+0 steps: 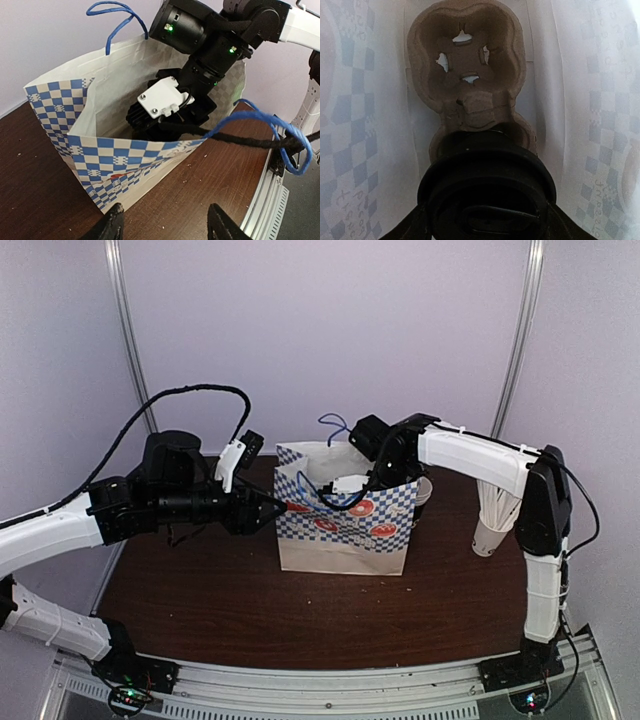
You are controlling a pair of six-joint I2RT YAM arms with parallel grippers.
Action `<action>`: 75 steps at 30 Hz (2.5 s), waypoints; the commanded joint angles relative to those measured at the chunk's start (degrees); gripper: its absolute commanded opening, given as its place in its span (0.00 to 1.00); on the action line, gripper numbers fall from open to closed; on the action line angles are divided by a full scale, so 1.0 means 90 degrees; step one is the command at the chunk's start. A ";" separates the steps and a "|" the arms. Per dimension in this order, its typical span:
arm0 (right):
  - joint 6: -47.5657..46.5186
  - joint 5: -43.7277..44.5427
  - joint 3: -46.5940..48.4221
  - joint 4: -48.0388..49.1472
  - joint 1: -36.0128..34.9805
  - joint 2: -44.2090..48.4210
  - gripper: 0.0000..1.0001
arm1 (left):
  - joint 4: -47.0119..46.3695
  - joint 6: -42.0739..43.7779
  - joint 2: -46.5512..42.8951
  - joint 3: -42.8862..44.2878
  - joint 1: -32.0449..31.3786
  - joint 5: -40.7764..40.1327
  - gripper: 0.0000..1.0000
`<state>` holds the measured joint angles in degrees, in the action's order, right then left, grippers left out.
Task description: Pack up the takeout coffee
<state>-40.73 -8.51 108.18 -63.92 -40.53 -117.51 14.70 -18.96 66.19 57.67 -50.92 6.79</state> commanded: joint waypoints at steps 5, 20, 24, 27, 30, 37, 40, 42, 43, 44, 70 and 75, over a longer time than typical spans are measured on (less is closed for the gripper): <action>0.0596 0.1022 -0.0650 0.0235 -0.0017 -0.0275 0.57 | -0.0257 -0.0007 0.0021 0.0110 0.0110 0.0237 0.58; 0.0706 0.0756 -0.0458 -0.0067 -0.0057 -0.0503 0.60 | -0.0301 -0.0086 -0.0036 0.0015 0.0140 0.0267 0.58; 0.0823 0.0692 -0.0333 -0.0166 -0.0054 -0.0506 0.60 | -0.0297 -0.0090 -0.0070 -0.0021 0.0140 0.0248 0.58; 0.0816 0.0775 -0.0361 -0.0189 -0.0058 -0.0579 0.59 | -0.0296 -0.0097 -0.0060 -0.0021 0.0140 0.0283 0.58; 0.0812 0.0848 -0.0280 -0.0490 -0.0097 -0.0771 0.59 | -0.0315 -0.0134 -0.0092 -0.0039 0.0140 0.0307 0.58; 0.1123 0.1139 0.0540 -0.1367 -0.0168 -0.1164 0.59 | -0.0454 -0.0226 -0.0211 -0.0222 0.0140 0.0347 0.58; 0.1255 0.1218 0.0765 -0.1667 -0.0185 -0.1225 0.60 | -0.0526 -0.0291 -0.0265 -0.0337 0.0140 0.0427 0.57; 0.1331 0.1222 0.0766 -0.1687 -0.0193 -0.1225 0.60 | -0.0572 -0.0340 -0.0342 -0.0454 0.0140 0.0440 0.57; 0.1370 0.1217 0.0794 -0.1710 -0.0198 -0.1242 0.60 | -0.0612 -0.0373 -0.0402 -0.0526 0.0142 0.0436 0.57; 0.1400 0.1237 0.0822 -0.1735 -0.0206 -0.1269 0.60 | -0.0644 -0.0389 -0.0452 -0.0594 0.0142 0.0432 0.57; 0.1717 0.1045 0.1351 -0.2087 -0.0398 0.0010 1.00 | -0.0463 -0.0462 -0.0968 -0.0783 0.0142 0.0291 0.57; 0.1724 0.0958 0.1547 -0.2081 -0.0405 0.0275 1.00 | -0.0461 -0.0453 -0.0897 -0.0744 0.0140 0.0295 0.57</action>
<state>-25.87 0.91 119.20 -81.65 -43.97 -118.98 12.12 -22.61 57.67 50.98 -50.17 9.61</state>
